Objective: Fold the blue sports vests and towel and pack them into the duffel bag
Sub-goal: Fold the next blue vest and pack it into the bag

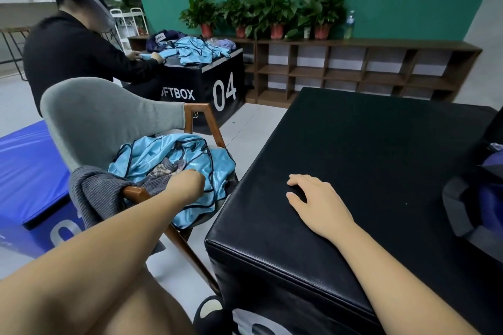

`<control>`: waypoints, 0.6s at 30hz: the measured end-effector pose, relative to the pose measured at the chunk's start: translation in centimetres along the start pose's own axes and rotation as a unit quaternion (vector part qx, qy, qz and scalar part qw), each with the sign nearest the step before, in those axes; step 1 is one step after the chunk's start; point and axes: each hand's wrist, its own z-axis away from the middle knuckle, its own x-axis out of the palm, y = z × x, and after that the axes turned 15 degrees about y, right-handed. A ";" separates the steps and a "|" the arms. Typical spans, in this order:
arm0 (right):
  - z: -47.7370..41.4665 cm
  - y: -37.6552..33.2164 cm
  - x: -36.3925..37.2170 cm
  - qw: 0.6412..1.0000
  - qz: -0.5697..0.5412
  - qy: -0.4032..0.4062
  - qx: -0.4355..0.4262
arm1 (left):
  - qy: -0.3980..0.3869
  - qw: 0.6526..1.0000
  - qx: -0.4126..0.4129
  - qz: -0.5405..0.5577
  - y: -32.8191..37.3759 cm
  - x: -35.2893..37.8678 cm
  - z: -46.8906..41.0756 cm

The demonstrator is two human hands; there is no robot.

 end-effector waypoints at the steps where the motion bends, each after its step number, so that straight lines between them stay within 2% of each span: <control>1: 0.0 0.1 0.0 1.000 -0.002 0.000 0.001 | 0.009 1.000 -0.016 0.019 -0.1 -0.2 -0.1; 5: 0.0 0.2 0.2 1.000 -0.012 0.002 0.014 | 0.097 0.979 -0.083 0.158 -0.5 -2.7 -0.4; 9: -0.1 0.4 0.6 1.000 -0.016 0.007 0.013 | 0.179 0.940 -0.092 0.276 0.9 -6.1 -0.2; 18: -0.2 -0.4 0.3 1.000 -0.006 0.006 0.018 | 0.218 0.840 -0.076 0.491 6.9 -12.9 1.8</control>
